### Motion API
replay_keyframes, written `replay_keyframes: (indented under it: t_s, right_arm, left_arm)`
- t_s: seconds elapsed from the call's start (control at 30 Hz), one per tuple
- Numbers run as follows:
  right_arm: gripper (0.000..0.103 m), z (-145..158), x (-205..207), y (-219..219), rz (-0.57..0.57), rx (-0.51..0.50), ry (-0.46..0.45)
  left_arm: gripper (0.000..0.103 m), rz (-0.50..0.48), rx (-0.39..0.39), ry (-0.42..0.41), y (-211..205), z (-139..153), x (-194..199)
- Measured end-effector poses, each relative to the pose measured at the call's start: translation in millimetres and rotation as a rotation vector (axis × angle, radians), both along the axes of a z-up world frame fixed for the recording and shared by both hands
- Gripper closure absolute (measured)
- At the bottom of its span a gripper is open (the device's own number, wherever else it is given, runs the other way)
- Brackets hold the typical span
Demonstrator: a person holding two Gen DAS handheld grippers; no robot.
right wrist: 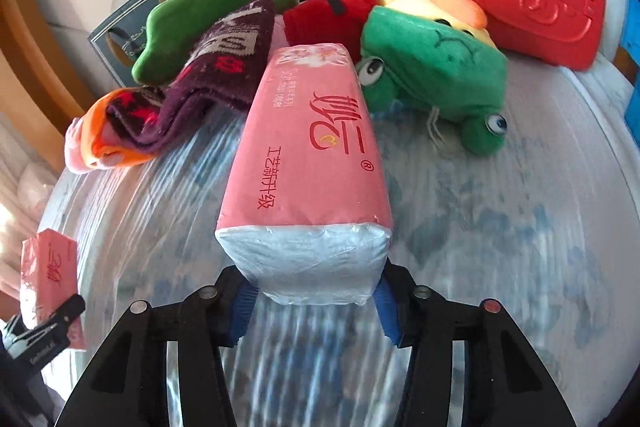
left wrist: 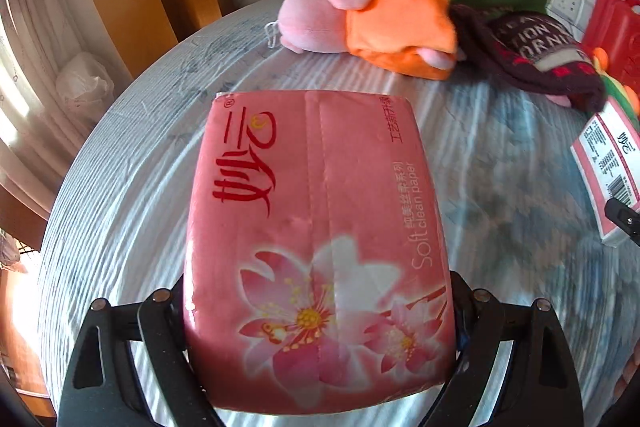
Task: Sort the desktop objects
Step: 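Hold the tissue pack in the left tool while the right tool grasps the second pink tissue pack, then lift both pink tissue packs and carry them over the blue crate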
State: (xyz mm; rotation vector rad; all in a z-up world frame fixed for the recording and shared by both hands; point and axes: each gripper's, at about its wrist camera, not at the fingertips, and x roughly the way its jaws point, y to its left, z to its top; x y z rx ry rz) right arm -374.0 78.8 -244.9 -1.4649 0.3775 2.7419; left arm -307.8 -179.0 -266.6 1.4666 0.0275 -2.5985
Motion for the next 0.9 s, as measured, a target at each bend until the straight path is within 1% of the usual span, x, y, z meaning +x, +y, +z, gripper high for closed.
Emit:
replay_keyframes:
  t_s: [0.03, 0.07, 0.1, 0.2, 0.23, 0.3, 0.37, 0.4, 0.47, 0.57, 0.7, 0.9]
  right_arm:
    - [0.053, 1.0, 11.3, 14.4, 0.003, -0.01, -0.001]
    - [0.053, 2.8, 24.9, 18.9, 0.01, -0.014, 0.0]
    - [0.053, 4.9, 27.4, 22.2, 0.013, -0.011, 0.004]
    - [0.054, 8.1, 48.0, 31.2, 0.016, 0.003, 0.025]
    - [0.054, 12.5, 53.2, 31.8, 0.015, -0.002, 0.033]
    - [0.054, 28.1, 88.4, 41.2, 0.021, -0.013, 0.047]
    - [0.054, 38.8, 102.8, 46.7, 0.031, -0.021, 0.074]
    - [0.054, 45.5, 111.8, 55.9, 0.038, -0.02, 0.092]
    - [0.054, 57.3, 128.9, 59.4, 0.059, -0.01, 0.138]
    - [0.054, 73.8, 160.6, 74.9, 0.093, 0.0, 0.19]
    - [0.054, 107.2, 190.1, 94.8, 0.12, 0.012, 0.275]
    - [0.054, 155.7, 233.7, 107.7, 0.097, 0.048, 0.407]
  left_arm:
    - [0.013, -0.014, 0.011, 0.002, 4.7, 2.2, 6.9]
    - [0.013, -0.03, 0.025, 0.003, 13.8, 5.5, 15.2]
    - [0.013, -0.052, 0.036, 0.006, 21.9, 9.1, 22.6]
    - [0.013, -0.103, 0.027, 0.026, 49.4, 23.6, 42.8]
    - [0.013, -0.119, 0.025, 0.035, 57.9, 29.4, 48.1]
    - [0.013, -0.14, 0.021, 0.058, 75.1, 42.2, 60.4]
    - [0.013, -0.155, 0.016, 0.091, 91.8, 57.5, 75.2]
    - [0.013, -0.157, 0.008, 0.111, 99.9, 64.7, 82.8]
    - [0.013, -0.149, -0.013, 0.144, 117.8, 80.4, 99.8]
    - [0.013, -0.135, -0.011, 0.183, 136.5, 100.5, 124.2]
    - [0.013, -0.13, -0.014, 0.237, 160.9, 128.2, 152.5]
    - [0.012, -0.176, -0.014, 0.311, 184.3, 162.6, 179.3]
